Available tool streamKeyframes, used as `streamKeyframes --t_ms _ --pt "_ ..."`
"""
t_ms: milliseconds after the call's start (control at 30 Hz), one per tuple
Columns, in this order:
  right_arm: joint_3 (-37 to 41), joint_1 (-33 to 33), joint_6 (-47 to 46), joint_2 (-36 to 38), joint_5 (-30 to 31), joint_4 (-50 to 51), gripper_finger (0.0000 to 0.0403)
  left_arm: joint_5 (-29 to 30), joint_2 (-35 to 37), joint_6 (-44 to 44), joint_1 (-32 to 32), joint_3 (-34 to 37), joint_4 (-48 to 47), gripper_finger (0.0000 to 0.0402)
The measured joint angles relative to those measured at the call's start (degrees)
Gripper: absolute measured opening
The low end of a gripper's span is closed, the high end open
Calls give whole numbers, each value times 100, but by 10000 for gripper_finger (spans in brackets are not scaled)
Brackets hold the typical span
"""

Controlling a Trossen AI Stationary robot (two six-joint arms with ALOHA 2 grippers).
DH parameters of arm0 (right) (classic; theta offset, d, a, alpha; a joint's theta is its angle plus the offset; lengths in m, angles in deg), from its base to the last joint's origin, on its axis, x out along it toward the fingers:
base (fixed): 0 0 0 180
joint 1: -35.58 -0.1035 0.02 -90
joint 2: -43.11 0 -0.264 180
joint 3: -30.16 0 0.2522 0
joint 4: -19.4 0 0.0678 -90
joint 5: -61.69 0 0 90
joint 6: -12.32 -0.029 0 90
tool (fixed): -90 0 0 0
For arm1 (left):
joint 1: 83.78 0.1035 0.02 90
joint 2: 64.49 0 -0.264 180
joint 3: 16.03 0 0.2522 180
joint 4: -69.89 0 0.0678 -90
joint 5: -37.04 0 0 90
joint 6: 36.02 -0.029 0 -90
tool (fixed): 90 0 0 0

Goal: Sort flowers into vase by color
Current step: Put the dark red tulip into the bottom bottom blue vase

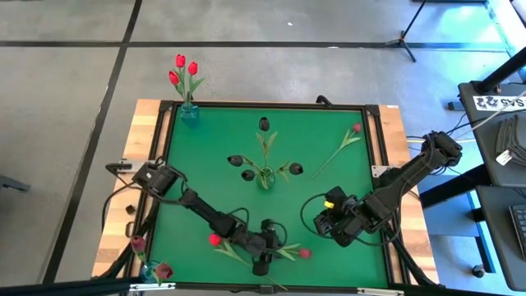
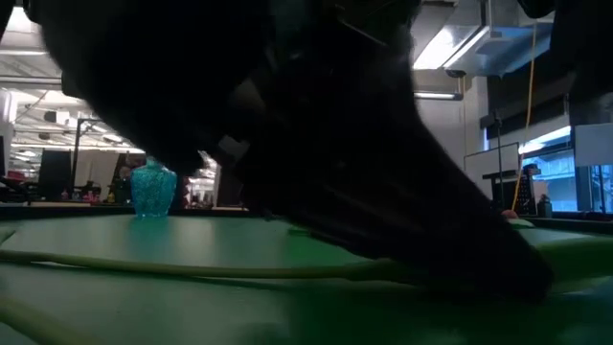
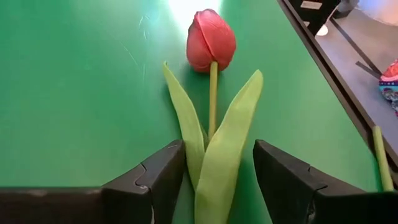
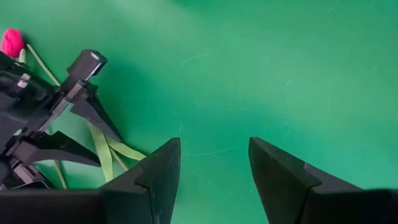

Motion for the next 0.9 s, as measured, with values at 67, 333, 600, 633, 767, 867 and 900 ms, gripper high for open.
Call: streamKeyframes --t_ms 67,333,600,633,767,867,900 --pt "0 1 0 0 -2 5 191 -11 -11 -67 17 -24 -42 188" --pt "0 0 15 0 -13 2 191 68 -17 -32 45 -29 -148 115" --pt "0 0 26 0 -135 2 191 219 43 -40 44 -16 -221 12" --pt "0 0 26 0 -157 3 191 214 67 -75 31 -15 -263 12" --pt "0 0 32 0 -167 10 191 443 371 -169 18 13 -672 7" --pt "0 0 47 0 -140 8 191 655 761 -213 41 13 -898 4" --pt "0 0 53 0 -125 12 191 687 896 -213 67 8 -893 4"
